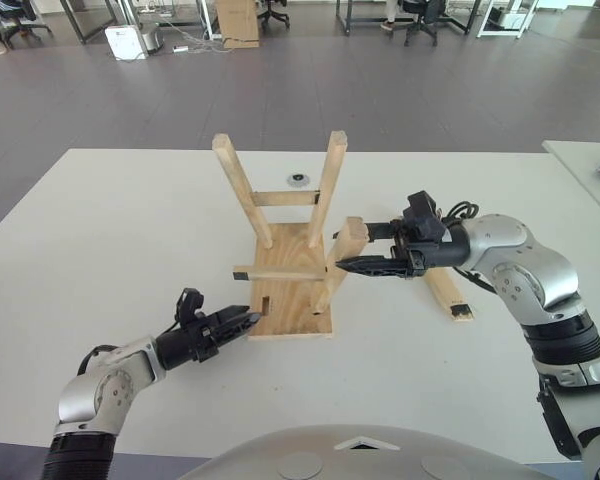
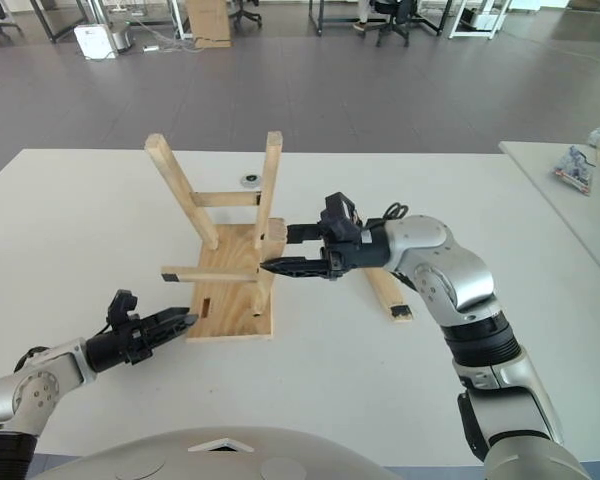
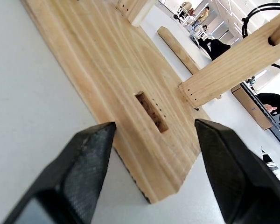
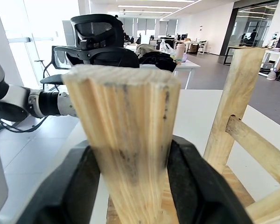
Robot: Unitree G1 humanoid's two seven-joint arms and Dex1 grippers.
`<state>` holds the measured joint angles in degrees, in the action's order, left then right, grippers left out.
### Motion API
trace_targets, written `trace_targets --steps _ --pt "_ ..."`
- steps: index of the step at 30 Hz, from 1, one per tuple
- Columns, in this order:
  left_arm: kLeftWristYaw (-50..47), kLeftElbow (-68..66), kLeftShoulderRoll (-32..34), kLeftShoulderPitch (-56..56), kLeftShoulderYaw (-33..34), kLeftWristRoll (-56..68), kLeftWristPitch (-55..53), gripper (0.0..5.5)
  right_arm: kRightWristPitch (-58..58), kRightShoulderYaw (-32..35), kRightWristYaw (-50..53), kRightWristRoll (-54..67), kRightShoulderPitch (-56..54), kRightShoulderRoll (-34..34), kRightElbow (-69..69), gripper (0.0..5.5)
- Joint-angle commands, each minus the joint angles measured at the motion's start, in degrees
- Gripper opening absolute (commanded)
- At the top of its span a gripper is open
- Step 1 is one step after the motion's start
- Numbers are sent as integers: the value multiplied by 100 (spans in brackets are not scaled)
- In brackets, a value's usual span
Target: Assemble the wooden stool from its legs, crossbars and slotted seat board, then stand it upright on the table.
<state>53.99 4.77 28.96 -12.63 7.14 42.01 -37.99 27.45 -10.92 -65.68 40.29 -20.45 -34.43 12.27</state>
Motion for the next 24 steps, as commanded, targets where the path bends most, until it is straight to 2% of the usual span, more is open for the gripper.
trace_targets --steps 1,2,9,12,15,19,24 --pt "-75 10 1 8 12 -153 124 313 1698 -543 789 -232 580 -240 -160 204" --pt "-71 -6 14 23 9 -163 143 313 1754 -552 823 -150 610 -286 -83 245" --pt "-67 -49 15 84 -15 -221 212 313 1894 -435 895 -162 704 -222 67 360" --pt "-83 -36 -21 71 -39 -260 249 313 1596 -246 1018 -442 728 -264 -91 423" --pt "-63 -18 -21 79 -91 -317 285 313 1199 163 1471 -1001 612 -427 -503 423" --pt "1 -55 35 96 -186 -409 330 313 521 751 2753 -1853 441 -116 -1380 423" --pt "-7 -100 48 115 -243 -512 358 313 414 1176 3524 -2221 680 93 -1522 423"
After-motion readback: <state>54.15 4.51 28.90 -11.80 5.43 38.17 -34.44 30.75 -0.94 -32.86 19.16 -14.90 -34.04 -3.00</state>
